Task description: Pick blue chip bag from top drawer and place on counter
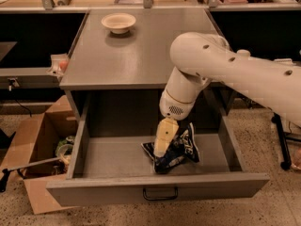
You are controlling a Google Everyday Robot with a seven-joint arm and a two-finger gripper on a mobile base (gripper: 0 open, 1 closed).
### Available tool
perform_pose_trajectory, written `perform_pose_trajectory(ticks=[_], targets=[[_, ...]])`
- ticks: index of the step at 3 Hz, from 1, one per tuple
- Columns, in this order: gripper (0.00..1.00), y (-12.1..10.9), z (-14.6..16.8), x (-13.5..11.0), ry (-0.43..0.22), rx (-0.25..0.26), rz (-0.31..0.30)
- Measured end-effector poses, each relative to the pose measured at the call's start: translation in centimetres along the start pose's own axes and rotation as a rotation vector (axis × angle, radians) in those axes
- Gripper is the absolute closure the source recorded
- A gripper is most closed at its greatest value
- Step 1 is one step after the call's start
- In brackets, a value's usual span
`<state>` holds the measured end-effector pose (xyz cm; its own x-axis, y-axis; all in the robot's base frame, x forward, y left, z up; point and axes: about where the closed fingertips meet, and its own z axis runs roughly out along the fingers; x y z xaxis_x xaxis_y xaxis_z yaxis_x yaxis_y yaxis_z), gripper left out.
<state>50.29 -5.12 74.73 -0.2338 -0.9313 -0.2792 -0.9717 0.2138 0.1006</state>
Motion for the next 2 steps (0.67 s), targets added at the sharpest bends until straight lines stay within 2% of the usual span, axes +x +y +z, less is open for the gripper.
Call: perform_pose_trajectory(ticks=[2], targets=[[0.0, -3.6, 3.6, 6.5, -0.017, 0.079, -0.116]])
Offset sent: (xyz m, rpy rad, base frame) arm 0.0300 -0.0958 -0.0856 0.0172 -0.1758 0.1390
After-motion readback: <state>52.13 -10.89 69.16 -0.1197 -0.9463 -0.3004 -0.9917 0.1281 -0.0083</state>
